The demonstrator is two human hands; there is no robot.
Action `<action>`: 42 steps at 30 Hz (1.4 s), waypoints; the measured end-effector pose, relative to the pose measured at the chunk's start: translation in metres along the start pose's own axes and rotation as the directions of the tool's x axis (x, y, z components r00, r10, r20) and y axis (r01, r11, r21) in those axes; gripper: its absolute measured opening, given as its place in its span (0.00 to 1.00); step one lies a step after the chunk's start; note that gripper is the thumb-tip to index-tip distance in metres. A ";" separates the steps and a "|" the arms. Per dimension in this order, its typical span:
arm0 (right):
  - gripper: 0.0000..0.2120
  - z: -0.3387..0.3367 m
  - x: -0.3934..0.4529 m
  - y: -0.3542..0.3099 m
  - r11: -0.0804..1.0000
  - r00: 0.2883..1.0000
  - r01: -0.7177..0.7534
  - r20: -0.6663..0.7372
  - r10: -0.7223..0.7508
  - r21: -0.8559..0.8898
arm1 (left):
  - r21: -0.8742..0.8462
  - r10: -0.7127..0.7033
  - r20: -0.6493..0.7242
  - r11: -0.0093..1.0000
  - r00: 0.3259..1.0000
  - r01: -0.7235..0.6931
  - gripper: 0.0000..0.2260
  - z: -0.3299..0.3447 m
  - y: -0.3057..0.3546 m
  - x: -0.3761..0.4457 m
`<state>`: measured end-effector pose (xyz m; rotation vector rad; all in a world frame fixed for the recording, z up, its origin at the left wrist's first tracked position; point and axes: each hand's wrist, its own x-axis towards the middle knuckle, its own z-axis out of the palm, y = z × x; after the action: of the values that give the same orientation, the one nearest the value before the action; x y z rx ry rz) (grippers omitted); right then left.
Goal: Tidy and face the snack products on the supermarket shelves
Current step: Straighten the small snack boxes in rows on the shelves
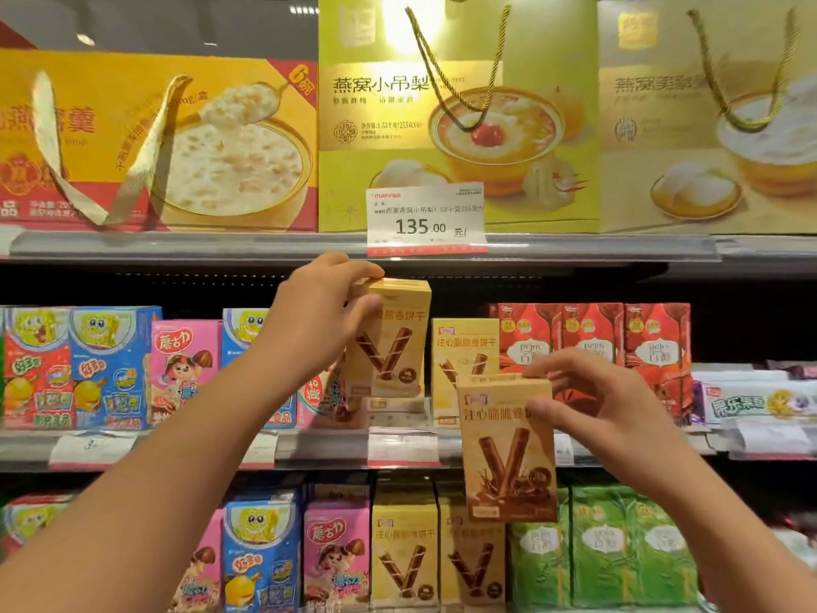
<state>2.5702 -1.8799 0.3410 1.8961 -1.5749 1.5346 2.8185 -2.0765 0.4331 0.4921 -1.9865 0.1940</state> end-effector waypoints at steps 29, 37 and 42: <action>0.12 0.012 -0.018 0.019 0.999 0.998 -0.049 0.036 0.049 -0.008 | 0.090 0.070 -0.050 0.994 0.996 -0.066 0.13 0.061 -0.022 -0.006; 0.11 0.012 -0.022 0.022 0.996 0.996 -0.084 0.038 0.084 0.003 | 0.184 0.060 0.029 0.981 0.998 -0.064 0.15 0.071 -0.031 -0.006; 0.11 0.012 -0.024 0.023 0.997 0.996 -0.082 0.037 0.082 0.008 | 0.234 0.098 0.045 0.966 0.994 -0.106 0.15 0.072 -0.027 -0.003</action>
<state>2.5611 -1.8839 0.3071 1.8977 -1.6834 1.5510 2.7719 -2.1246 0.3954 0.5471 -2.0333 0.4944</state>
